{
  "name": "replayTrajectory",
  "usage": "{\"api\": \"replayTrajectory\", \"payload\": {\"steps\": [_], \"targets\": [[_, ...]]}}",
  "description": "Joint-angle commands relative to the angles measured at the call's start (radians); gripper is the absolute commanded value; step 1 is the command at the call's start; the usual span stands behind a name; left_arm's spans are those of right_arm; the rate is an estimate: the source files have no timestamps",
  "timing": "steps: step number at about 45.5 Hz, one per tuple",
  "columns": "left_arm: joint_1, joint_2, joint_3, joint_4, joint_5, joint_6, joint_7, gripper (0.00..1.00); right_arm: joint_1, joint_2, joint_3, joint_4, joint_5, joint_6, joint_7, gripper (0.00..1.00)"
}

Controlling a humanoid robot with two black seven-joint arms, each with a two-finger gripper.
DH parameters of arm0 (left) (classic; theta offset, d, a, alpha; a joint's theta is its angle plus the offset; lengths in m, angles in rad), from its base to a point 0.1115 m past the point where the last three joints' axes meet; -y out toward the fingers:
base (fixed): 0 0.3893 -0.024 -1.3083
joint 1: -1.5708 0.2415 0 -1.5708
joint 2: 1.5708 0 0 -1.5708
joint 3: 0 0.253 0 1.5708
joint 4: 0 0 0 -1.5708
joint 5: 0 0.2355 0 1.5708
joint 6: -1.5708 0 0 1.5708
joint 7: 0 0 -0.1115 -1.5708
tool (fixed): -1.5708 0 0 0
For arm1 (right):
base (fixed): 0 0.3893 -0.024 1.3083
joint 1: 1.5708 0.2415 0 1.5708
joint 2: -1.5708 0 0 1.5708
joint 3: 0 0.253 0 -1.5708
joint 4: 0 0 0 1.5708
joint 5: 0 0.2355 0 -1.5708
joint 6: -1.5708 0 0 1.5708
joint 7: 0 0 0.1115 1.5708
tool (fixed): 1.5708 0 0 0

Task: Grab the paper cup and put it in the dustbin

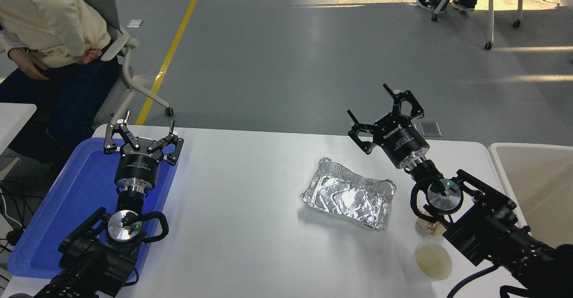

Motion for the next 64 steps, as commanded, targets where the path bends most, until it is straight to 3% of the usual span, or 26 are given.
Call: {"api": "replayTrajectory", "payload": {"steps": [1,45,57,64], "targets": [[0.001,0.0,-0.001,0.0,0.001,0.0,0.001,1.0,0.0,-0.001,0.0,0.001,0.0,-0.001,0.0,1.0],[-0.001,0.006,0.005,0.0,0.0,0.0,-0.002,1.0,0.049,0.0,-0.018,0.025,-0.018,-0.007,-0.006,1.0],[-0.001,0.006,0.005,0.0,0.0,0.0,-0.002,1.0,0.093,-0.012,-0.06,0.042,-0.103,-0.043,-0.009,1.0],[-0.001,0.006,0.005,0.0,0.0,0.0,-0.002,1.0,0.139,-0.087,-0.153,0.128,-0.146,-0.105,-0.009,1.0]]}}
